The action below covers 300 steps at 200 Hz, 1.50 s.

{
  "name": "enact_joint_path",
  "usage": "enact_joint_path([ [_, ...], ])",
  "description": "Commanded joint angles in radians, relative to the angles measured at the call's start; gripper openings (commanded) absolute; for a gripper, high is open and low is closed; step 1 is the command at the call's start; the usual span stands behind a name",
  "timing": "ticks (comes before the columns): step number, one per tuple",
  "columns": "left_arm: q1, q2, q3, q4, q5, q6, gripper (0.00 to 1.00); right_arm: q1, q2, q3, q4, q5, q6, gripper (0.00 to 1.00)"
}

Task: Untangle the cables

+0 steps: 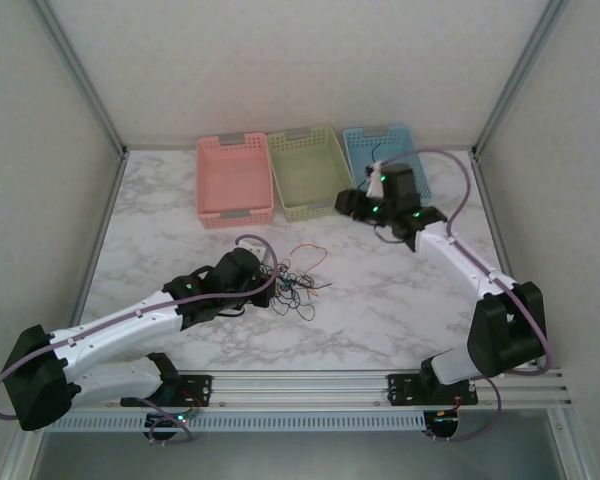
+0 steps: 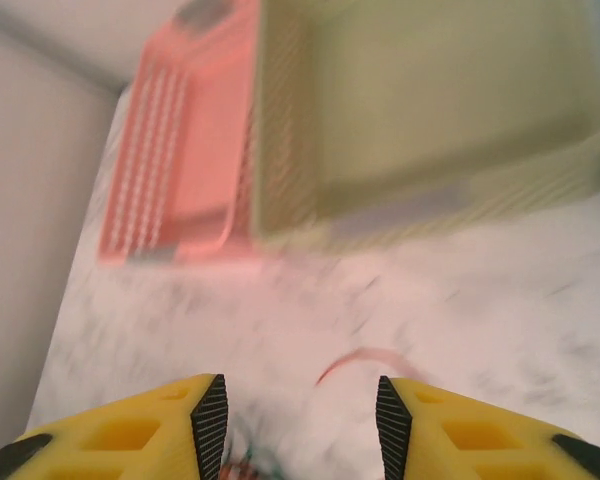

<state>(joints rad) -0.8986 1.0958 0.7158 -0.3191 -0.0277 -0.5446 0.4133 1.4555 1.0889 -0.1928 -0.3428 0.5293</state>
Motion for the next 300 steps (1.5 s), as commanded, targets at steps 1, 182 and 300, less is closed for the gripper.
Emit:
enact_joint_path([
  [1,0.007,-0.028,-0.001,0.007,0.029,0.024,0.00,0.072,-0.009,-0.096,0.067,-0.126,-0.025,0.44],
  [182,0.014,-0.070,-0.045,-0.008,0.022,0.009,0.00,0.328,0.180,-0.182,0.169,-0.251,-0.027,0.34],
  [300,0.014,-0.063,-0.042,-0.049,-0.050,0.021,0.00,0.328,0.141,-0.175,0.090,-0.155,-0.088,0.03],
])
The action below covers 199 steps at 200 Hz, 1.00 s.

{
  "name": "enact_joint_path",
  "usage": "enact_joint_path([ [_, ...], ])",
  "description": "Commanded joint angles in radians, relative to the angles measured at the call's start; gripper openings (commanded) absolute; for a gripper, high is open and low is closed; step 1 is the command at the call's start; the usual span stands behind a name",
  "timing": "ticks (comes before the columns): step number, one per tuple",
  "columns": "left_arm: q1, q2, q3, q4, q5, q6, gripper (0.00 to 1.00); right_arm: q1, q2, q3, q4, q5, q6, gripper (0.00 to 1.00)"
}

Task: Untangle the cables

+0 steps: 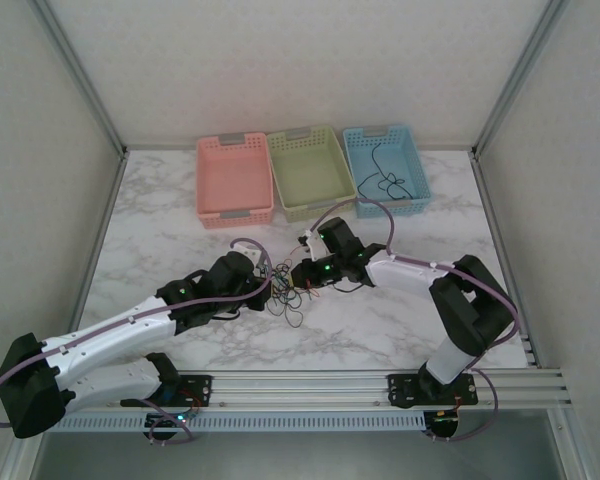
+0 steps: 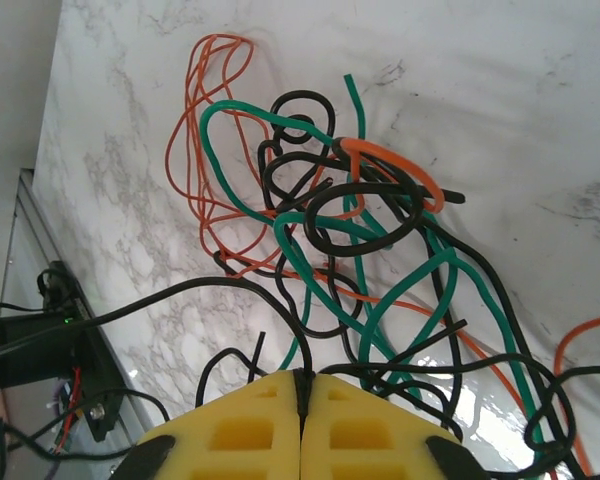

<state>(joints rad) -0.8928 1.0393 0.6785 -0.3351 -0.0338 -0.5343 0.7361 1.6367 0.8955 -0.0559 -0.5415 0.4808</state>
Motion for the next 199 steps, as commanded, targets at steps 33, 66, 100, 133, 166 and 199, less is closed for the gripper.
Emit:
enact_joint_path([
  [33,0.009,-0.007,-0.007,-0.030,-0.040,0.010,0.00,0.006,-0.052,0.015,-0.056,0.047,-0.047,0.26],
  [66,0.009,-0.007,-0.011,-0.024,-0.034,0.007,0.00,0.006,-0.062,0.008,-0.051,0.047,-0.042,0.26],
  [100,0.009,-0.007,-0.013,-0.024,-0.036,0.011,0.00,0.006,-0.075,0.009,-0.051,0.042,-0.030,0.15],
  [133,0.009,-0.004,-0.013,-0.018,-0.040,0.010,0.00,0.006,-0.081,0.014,-0.059,0.046,-0.030,0.02],
  [166,0.009,-0.010,0.000,-0.049,-0.083,0.009,0.00,0.005,-0.116,0.018,-0.107,0.095,-0.065,0.00],
  [199,0.023,-0.042,0.020,-0.133,-0.188,-0.010,0.00,-0.026,-0.155,0.026,-0.183,0.154,-0.100,0.00],
])
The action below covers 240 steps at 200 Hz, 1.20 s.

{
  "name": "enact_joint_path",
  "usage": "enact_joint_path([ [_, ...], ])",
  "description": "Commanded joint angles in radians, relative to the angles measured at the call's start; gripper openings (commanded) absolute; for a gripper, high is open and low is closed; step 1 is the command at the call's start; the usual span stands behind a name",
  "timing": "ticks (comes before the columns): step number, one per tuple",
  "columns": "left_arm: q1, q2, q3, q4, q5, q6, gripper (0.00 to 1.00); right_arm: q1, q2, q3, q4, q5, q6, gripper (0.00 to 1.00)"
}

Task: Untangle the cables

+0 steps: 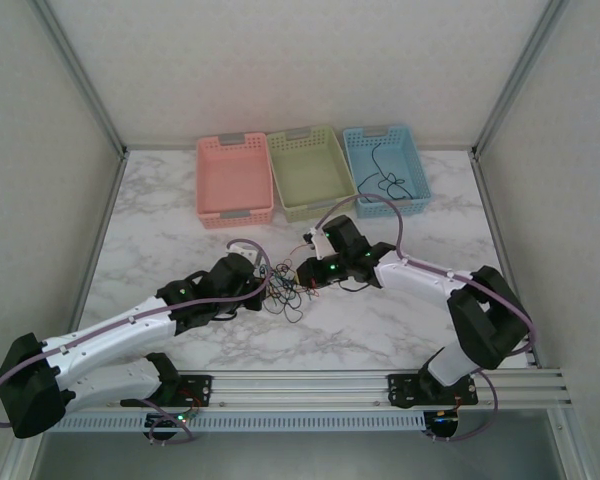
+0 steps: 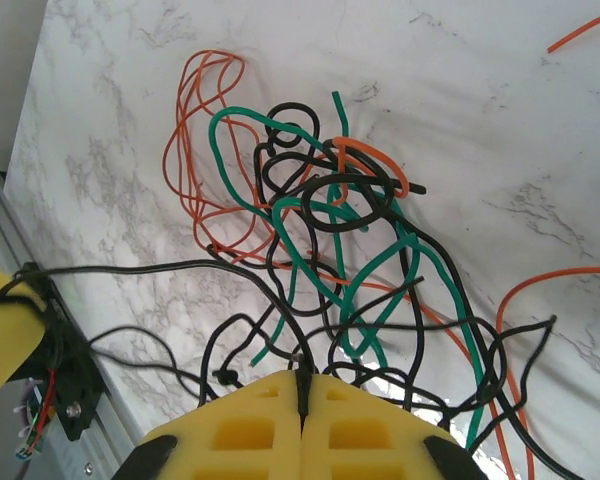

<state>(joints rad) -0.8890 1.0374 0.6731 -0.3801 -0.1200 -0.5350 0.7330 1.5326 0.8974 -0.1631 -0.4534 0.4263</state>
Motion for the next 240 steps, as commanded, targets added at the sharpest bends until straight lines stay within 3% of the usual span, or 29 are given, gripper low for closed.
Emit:
enact_joint_path([
  [1,0.020,-0.043,0.026,-0.088,-0.103,-0.010,0.00,-0.024,-0.052,0.025,-0.078,0.066,-0.046,0.00],
  [83,0.061,-0.111,0.028,-0.131,-0.119,-0.014,0.00,-0.134,-0.187,-0.037,-0.102,0.051,-0.068,0.00],
  [149,0.099,-0.147,0.021,-0.142,-0.103,-0.016,0.00,-0.278,-0.359,-0.112,-0.136,0.219,-0.017,0.00],
  [198,0.119,-0.178,0.009,-0.154,-0.101,-0.016,0.00,-0.333,-0.567,-0.185,-0.115,0.269,-0.014,0.00],
  [240,0.125,-0.176,0.011,-0.132,-0.054,-0.018,0.00,-0.337,-0.671,-0.229,-0.088,0.192,-0.039,0.00],
])
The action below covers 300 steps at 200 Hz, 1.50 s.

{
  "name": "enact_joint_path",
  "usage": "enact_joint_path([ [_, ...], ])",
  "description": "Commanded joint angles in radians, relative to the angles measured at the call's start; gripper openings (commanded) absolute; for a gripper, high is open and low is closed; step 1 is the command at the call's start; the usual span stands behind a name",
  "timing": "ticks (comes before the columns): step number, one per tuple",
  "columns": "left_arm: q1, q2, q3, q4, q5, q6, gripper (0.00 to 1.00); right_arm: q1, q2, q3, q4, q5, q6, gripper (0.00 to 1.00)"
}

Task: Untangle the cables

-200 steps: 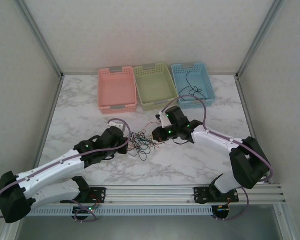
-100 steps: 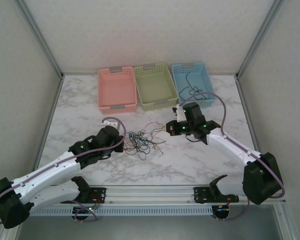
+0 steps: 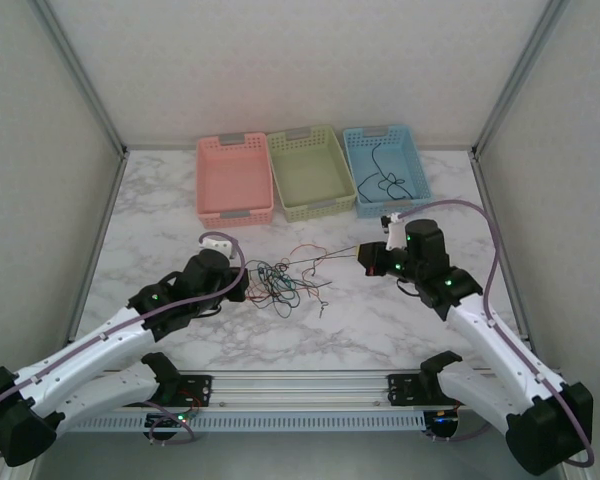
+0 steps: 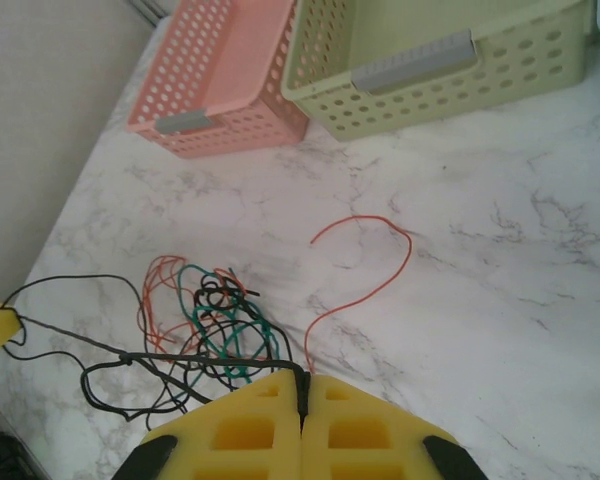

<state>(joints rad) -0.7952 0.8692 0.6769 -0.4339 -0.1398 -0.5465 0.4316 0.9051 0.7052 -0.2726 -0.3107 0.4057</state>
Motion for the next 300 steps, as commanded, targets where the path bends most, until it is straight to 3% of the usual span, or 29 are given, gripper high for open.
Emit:
enact_joint_path([
  [1,0.031,-0.008,0.007,-0.076,-0.032,-0.006,0.00,-0.036,-0.044,-0.039,0.023,0.044,-0.020,0.00],
  [35,0.031,0.015,-0.002,0.011,0.111,-0.004,0.00,-0.031,0.010,-0.042,0.087,-0.184,-0.008,0.00],
  [60,0.031,0.041,-0.002,0.066,0.190,-0.006,0.00,0.002,0.042,-0.037,0.132,-0.243,-0.001,0.05],
  [70,0.031,0.052,0.002,0.071,0.200,-0.004,0.00,0.025,0.055,-0.028,0.135,-0.242,-0.011,0.12],
  [95,0.031,0.062,0.007,0.066,0.196,-0.004,0.00,0.064,0.091,0.003,0.112,-0.200,-0.031,0.44],
  [126,0.031,0.064,-0.002,0.060,0.190,-0.007,0.00,0.074,0.088,0.001,0.123,-0.145,-0.014,0.59],
  [195,0.030,0.053,0.006,0.079,0.219,-0.004,0.00,0.217,0.285,0.052,0.145,-0.204,-0.081,0.56],
  [247,0.031,0.038,0.032,0.057,0.233,0.000,0.00,0.337,0.498,0.134,0.153,-0.111,-0.203,0.60],
  [300,0.031,0.022,0.047,0.037,0.238,0.003,0.00,0.384,0.582,0.167,0.176,-0.069,-0.310,0.60],
])
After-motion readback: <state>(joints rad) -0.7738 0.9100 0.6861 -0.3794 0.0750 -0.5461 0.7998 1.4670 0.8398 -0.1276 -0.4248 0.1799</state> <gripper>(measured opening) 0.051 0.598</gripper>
